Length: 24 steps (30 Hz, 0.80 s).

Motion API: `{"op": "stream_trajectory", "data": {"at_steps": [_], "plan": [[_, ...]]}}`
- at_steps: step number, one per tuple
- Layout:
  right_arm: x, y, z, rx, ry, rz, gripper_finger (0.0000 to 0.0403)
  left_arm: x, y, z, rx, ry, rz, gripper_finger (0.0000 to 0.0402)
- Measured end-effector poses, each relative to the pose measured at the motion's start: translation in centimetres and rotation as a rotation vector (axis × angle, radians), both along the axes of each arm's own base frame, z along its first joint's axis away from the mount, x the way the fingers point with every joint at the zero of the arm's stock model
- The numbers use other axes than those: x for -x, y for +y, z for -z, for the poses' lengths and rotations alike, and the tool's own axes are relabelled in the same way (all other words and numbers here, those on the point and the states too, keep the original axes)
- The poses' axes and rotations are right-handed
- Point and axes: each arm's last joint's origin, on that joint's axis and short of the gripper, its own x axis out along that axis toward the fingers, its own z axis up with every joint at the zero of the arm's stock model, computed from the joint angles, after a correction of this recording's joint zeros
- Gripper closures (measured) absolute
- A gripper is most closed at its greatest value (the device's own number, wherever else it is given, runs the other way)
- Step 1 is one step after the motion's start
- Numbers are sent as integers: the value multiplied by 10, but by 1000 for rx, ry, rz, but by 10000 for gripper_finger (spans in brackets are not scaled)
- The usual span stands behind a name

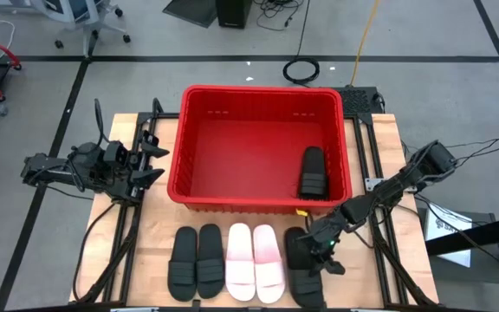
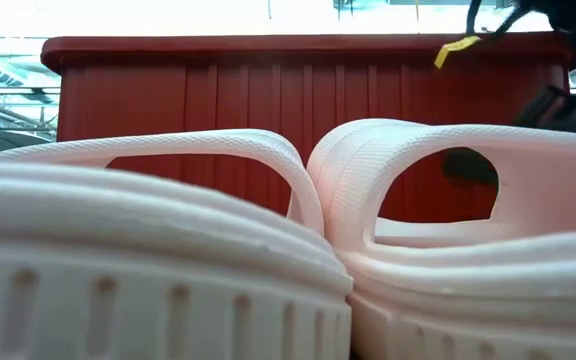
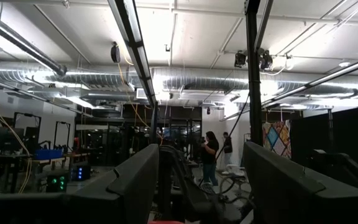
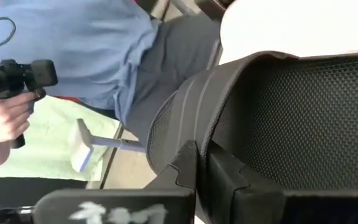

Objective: Pick and place slides into bin
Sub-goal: Put the right black slide into the red bin

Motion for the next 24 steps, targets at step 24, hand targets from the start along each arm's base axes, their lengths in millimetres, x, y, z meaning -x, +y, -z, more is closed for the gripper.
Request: {"op": "stream_trajectory", "data": {"at_steps": [24], "plan": [[29,-66,-111,-27,-736,51,397,0,2,0,-3,0,-73,160]]}}
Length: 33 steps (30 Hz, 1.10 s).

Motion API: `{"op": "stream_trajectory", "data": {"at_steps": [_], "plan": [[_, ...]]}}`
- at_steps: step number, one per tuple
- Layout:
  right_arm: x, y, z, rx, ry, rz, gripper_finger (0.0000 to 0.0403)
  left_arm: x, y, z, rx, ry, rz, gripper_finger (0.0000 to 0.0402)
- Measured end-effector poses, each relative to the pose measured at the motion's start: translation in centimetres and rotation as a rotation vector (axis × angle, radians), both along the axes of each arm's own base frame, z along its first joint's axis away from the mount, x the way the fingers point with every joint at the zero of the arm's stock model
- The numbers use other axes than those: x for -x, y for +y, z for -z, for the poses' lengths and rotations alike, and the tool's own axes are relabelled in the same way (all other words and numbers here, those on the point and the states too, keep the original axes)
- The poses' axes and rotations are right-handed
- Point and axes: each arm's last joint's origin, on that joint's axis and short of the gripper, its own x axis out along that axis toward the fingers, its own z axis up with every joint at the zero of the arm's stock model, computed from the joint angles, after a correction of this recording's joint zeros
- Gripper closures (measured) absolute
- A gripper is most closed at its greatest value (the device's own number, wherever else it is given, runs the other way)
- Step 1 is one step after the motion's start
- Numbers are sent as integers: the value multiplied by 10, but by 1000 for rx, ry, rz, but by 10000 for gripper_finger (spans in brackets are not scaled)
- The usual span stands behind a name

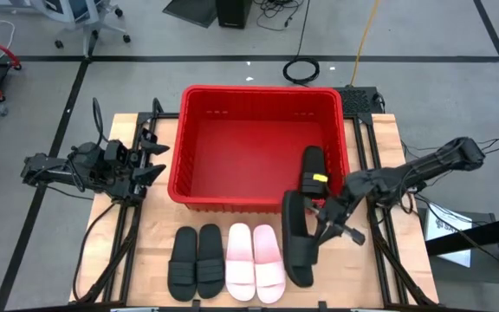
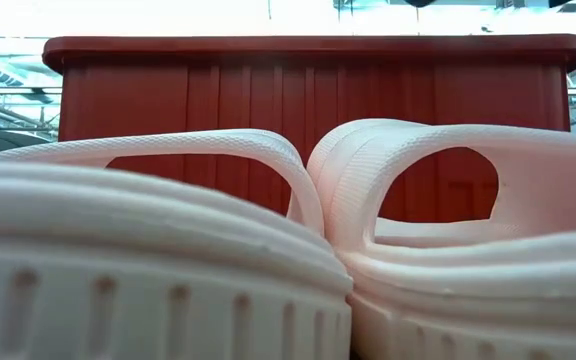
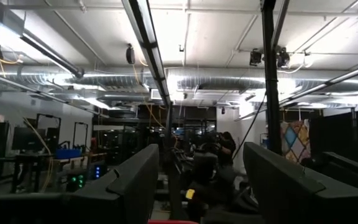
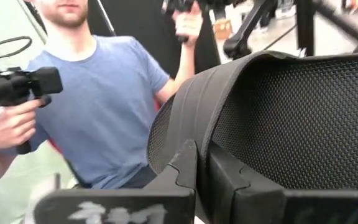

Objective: Pick and place slides into bin
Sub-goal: Put the right black slide into the red bin

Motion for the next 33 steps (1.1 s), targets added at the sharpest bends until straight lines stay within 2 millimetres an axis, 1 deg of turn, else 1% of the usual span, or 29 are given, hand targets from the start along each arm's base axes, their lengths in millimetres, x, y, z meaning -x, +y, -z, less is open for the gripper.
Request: {"op": "stream_trajectory", "data": {"at_steps": [7,13,17,21,25,27,30,33], "plan": [[5,-30,-31,22,-175,67,397,0,2,0,16,3,-51,160],[12,-56,-56,169,-399,192,397,0,3,0,7,7,-109,160],[17,-78,-73,285,-524,353,397,0,3,0,5,7,-117,160],[21,-100,-94,396,-586,546,397,0,3,0,-7,8,-124,160],[29,-120,-121,512,-585,651,397,0,4,0,-14,11,-156,160],[33,-130,-134,554,-554,695,397,0,5,0,-7,15,-184,160],[37,-145,-150,604,-469,768,397,0,6,1,8,25,-221,160],[37,-161,-160,686,-327,890,397,0,6,2,16,36,-244,160]]}}
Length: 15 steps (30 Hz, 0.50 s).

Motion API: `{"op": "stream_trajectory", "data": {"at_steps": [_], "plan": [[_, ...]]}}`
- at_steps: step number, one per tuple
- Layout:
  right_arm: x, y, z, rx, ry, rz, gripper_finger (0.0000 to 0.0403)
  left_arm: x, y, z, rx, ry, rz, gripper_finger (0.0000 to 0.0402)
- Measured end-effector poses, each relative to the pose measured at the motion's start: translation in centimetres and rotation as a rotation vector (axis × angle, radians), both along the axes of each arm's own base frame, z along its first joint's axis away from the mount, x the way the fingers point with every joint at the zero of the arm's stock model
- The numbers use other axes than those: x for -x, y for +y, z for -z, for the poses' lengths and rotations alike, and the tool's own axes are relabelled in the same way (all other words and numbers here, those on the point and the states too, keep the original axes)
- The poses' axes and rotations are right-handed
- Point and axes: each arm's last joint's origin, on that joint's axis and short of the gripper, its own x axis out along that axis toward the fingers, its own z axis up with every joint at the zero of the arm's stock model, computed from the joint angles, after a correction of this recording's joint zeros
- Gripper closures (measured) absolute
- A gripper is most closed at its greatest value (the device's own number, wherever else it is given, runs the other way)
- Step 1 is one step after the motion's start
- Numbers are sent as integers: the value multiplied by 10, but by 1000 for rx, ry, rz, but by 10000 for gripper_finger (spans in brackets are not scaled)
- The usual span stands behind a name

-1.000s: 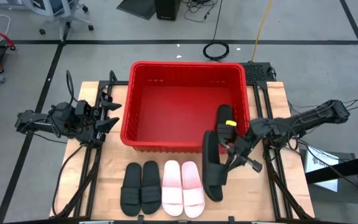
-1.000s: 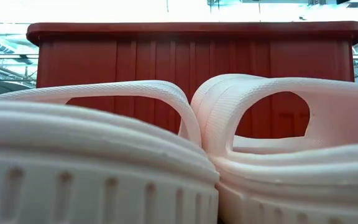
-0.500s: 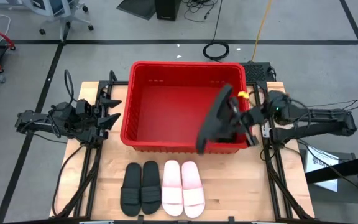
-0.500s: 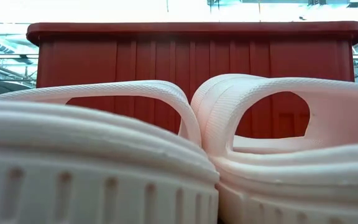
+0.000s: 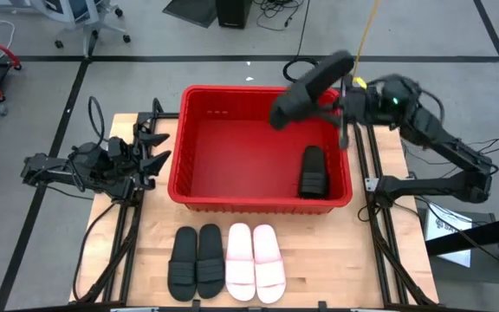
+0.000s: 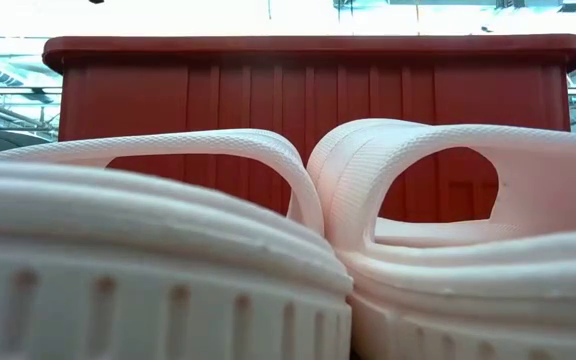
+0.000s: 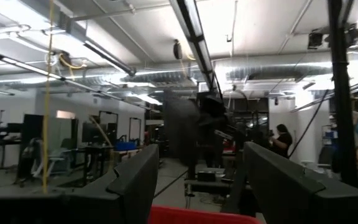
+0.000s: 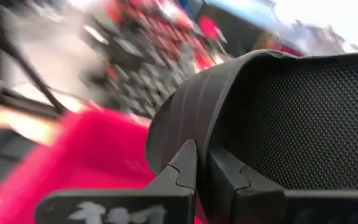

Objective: Pick and place slides into bin
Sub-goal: Put the right black slide into the red bin

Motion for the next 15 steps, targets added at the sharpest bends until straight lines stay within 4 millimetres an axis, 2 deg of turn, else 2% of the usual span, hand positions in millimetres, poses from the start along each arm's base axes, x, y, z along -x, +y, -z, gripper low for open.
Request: {"op": "stream_trajectory", "data": {"at_steps": [4,7,10,15], "plan": [[-3,-26,-10,-12,167,226,397,0,0,0,-5,3,-17,160],[-6,-47,-11,-56,299,328,397,1,0,-2,-30,-10,-31,160],[-11,-69,-3,-163,442,346,399,2,1,-3,-53,-21,-46,160],[-17,-95,18,-380,646,233,399,2,1,-4,-76,-19,-78,160]]}}
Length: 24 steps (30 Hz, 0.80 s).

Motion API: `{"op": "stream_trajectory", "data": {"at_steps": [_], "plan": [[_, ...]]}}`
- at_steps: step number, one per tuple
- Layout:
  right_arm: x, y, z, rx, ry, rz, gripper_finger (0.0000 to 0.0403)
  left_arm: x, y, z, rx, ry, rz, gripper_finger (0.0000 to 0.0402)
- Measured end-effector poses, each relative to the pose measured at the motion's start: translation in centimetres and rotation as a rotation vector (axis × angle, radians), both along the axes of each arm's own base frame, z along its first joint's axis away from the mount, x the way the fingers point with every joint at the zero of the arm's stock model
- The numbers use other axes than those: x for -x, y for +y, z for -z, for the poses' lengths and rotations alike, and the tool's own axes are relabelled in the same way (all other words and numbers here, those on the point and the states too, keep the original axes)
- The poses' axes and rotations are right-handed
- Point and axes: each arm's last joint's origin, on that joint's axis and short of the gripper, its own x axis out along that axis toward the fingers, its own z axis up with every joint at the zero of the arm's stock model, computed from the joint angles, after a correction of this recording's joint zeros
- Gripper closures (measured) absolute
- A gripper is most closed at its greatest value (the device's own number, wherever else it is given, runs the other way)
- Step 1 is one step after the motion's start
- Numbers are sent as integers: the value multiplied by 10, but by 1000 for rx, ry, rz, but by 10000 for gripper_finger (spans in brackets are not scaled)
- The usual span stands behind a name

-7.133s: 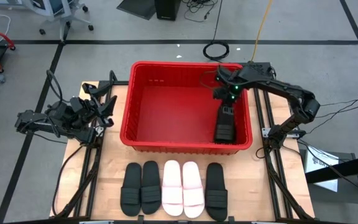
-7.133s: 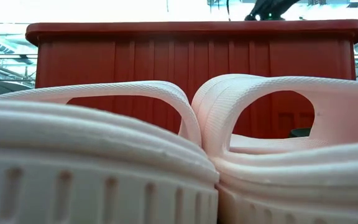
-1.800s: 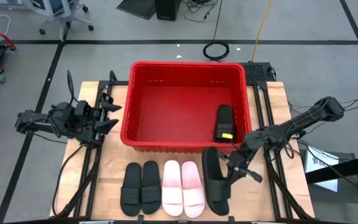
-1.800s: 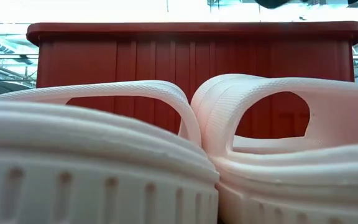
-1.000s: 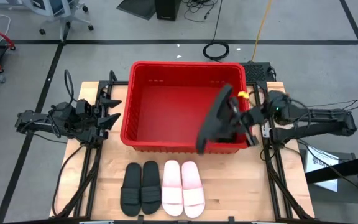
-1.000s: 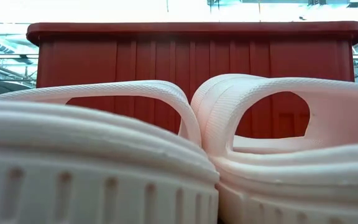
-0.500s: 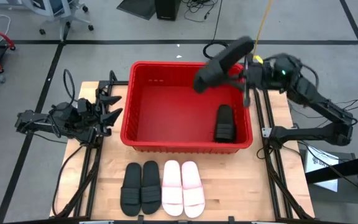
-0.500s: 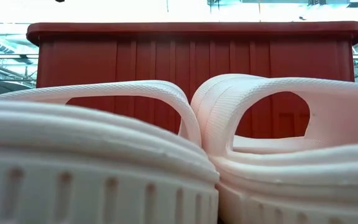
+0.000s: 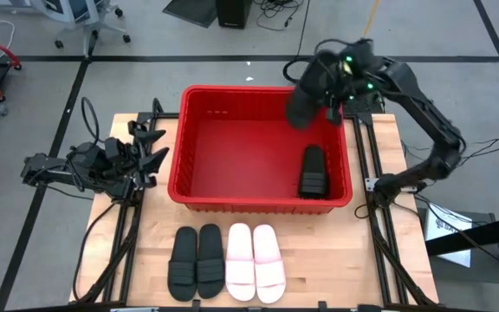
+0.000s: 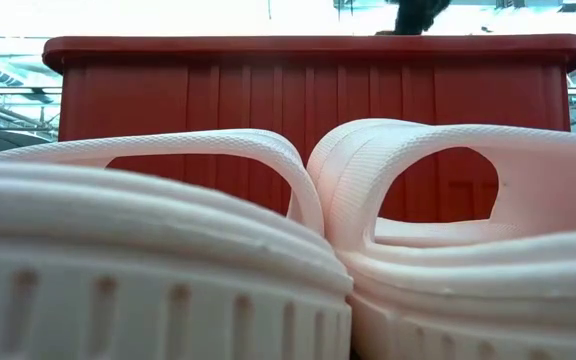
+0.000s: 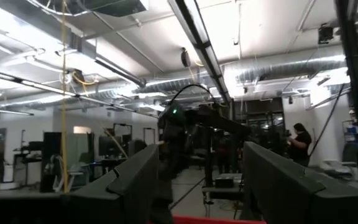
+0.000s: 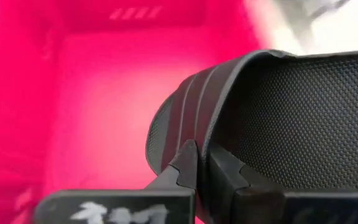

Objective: Pick and place slides into bin
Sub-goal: Put the right black slide into the red bin

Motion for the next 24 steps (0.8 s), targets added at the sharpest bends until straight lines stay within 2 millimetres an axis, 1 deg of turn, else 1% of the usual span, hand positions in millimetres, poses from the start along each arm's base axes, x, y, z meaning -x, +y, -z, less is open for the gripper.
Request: {"op": "stream_trajectory", "data": {"at_steps": [5,9,13,15,20,24], "plan": [[-4,-12,35,-254,171,-66,399,0,1,0,17,6,-50,160],[-8,-17,57,-344,247,-70,400,0,1,0,14,7,-53,160],[-10,-18,82,-457,266,-135,400,0,1,0,15,7,-52,160],[-8,-20,94,-478,262,-163,400,0,1,0,13,8,-53,160],[1,-25,125,-538,250,-201,401,0,1,0,12,8,-54,160],[10,-26,147,-593,257,-194,401,0,1,1,6,13,-57,160]]}}
